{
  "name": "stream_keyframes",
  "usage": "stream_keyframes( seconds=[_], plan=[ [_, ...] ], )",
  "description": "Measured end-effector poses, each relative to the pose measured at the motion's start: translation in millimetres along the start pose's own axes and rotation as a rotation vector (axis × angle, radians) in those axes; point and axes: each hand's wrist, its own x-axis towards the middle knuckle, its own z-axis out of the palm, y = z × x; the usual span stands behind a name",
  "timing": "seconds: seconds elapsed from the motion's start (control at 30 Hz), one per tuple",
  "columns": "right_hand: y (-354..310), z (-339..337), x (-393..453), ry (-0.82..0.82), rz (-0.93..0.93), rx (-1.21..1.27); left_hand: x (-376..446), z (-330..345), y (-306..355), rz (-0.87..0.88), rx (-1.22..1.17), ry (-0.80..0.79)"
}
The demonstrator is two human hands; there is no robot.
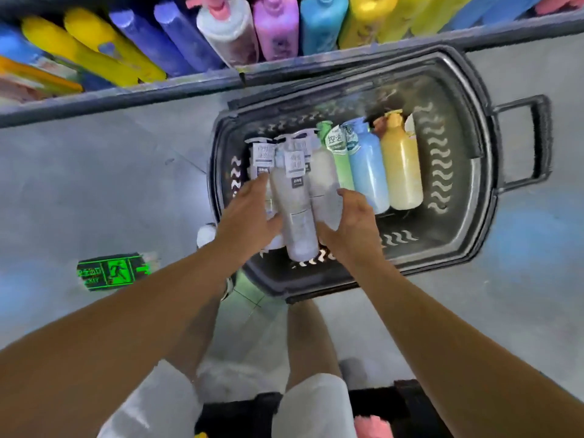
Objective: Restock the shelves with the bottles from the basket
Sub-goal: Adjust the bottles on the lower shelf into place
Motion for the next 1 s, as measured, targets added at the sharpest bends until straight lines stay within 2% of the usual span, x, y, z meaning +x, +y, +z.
stream_keyframes(
  seconds=[0.23,0.47,0.73,0.87,1.0],
  plan=[
    [18,32,55,-0.055,0.016,0.086,36,67,10,-0.152,-0.252,0.169],
    [30,26,81,-0.098,0.005,0.039,56,83,22,-0.24,-0.197,0.302],
    [66,1,66,-0.124,0.203,0.505,60,85,25,-0.222,-0.184,0.279],
    [84,-7,55,-0.218,0.297,0.755,55,88,26,-0.144,-0.225,0.244],
    [87,-11,44,-0.334,0.31,0.944,52,84,19,-0.081,-0.351,0.216]
  ],
)
